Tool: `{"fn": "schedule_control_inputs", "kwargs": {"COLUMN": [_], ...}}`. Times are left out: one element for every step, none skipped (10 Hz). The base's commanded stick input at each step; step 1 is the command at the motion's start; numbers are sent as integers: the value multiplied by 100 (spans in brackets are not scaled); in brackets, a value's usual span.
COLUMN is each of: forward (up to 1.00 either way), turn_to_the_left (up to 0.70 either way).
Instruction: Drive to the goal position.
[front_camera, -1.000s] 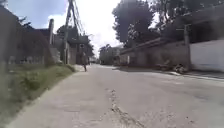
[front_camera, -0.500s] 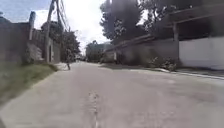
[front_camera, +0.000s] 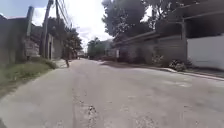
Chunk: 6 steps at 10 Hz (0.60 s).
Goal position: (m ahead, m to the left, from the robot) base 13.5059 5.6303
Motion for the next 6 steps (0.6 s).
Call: {"fn": "schedule_control_inputs", "kwargs": {"forward": [100, 100, 100, 100, 100, 100], "turn_to_the_left": [2, 0, 0, 0, 0, 0]}}
